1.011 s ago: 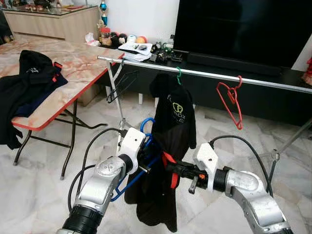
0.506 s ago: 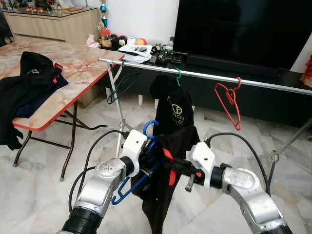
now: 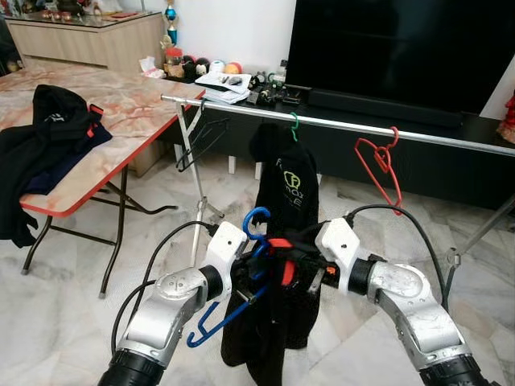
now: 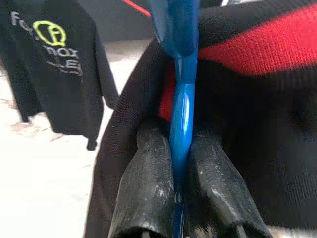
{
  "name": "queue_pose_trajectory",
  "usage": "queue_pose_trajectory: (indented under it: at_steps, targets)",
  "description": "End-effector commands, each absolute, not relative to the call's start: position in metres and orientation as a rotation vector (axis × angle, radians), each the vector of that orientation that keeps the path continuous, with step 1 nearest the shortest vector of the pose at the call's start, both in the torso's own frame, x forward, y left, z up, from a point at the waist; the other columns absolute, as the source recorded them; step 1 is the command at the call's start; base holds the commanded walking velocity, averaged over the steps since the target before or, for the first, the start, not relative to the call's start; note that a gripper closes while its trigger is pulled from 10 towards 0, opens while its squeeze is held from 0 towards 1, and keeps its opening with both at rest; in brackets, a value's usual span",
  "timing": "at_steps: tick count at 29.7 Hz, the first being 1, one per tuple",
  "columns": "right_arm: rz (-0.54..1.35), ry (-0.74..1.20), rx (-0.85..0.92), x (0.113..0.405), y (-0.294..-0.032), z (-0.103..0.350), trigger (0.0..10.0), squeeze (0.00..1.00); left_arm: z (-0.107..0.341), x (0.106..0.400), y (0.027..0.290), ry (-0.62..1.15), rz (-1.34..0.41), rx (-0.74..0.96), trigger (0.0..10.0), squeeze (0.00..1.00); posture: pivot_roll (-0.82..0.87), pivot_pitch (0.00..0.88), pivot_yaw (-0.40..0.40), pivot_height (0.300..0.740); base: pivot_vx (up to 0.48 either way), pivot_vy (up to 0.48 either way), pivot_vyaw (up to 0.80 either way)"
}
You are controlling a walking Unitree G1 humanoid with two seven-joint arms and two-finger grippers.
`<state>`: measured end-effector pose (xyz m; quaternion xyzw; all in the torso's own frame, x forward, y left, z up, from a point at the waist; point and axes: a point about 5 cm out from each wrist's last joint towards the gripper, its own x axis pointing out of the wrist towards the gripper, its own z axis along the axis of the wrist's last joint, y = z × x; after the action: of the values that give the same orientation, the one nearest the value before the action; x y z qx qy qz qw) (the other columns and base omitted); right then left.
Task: Hang hanger
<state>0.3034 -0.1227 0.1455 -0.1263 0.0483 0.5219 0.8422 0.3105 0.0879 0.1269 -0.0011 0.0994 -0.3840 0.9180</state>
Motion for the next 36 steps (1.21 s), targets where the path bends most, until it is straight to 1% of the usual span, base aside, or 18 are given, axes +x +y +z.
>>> queue_pose_trajectory:
  at_steps: [1, 9, 12, 17, 18, 19, 21, 33, 36]
  targets:
    - [1.165, 0.079, -0.284, 0.298, -0.12, 0.152, 10.0, 0.0, 0.14, 0.312, 0.086, 0.158, -0.801, -0.025, 10.0, 0.0, 0.13, 0.0, -0.077, 0.74, 0.0, 0.0, 0.0]
    - [1.2, 0.143, -0.323, 0.293, -0.132, 0.146, 10.0, 0.0, 0.141, 0.312, 0.085, 0.151, -0.794, -0.062, 10.0, 0.0, 0.12, 0.0, -0.078, 0.74, 0.0, 0.0, 0.0]
    - [1.149, 0.165, -0.35, 0.297, -0.136, 0.142, 10.0, 0.0, 0.142, 0.312, 0.086, 0.15, -0.79, -0.063, 10.0, 0.0, 0.12, 0.0, -0.078, 0.74, 0.0, 0.0, 0.0]
    - [1.141, 0.178, -0.372, 0.298, -0.137, 0.14, 10.0, 0.01, 0.145, 0.316, 0.089, 0.128, -0.748, -0.079, 10.0, 0.0, 0.13, 0.0, -0.077, 0.74, 0.0, 0.0, 0.0]
    - [1.144, 0.179, -0.369, 0.298, -0.137, 0.14, 10.0, 0.22, 0.146, 0.317, 0.09, 0.126, -0.746, -0.083, 10.0, 0.0, 0.12, 0.0, -0.077, 0.74, 0.0, 0.0, 0.0]
    - [1.147, 0.18, -0.364, 0.297, -0.136, 0.14, 10.0, 0.22, 0.146, 0.317, 0.09, 0.123, -0.744, -0.088, 10.0, 0.0, 0.12, 0.0, -0.077, 0.74, 0.0, 0.0, 0.0]
    - [1.145, 0.186, -0.368, 0.297, -0.136, 0.139, 10.0, 1.0, 0.147, 0.318, 0.09, 0.121, -0.739, -0.088, 10.0, 0.0, 0.12, 0.0, -0.077, 0.74, 0.0, 0.0, 0.0]
    - [1.154, 0.26, -0.426, 0.291, -0.14, 0.127, 10.0, 1.0, 0.147, 0.32, 0.092, 0.109, -0.711, -0.095, 10.0, 0.0, 0.12, 0.0, -0.078, 0.74, 0.0, 0.0, 0.0]
    - [1.151, 0.282, -0.477, 0.289, -0.144, 0.125, 10.0, 1.0, 0.148, 0.32, 0.092, 0.107, -0.71, -0.097, 10.0, 0.0, 0.12, 0.0, -0.079, 0.74, 0.0, 0.0, 0.0]
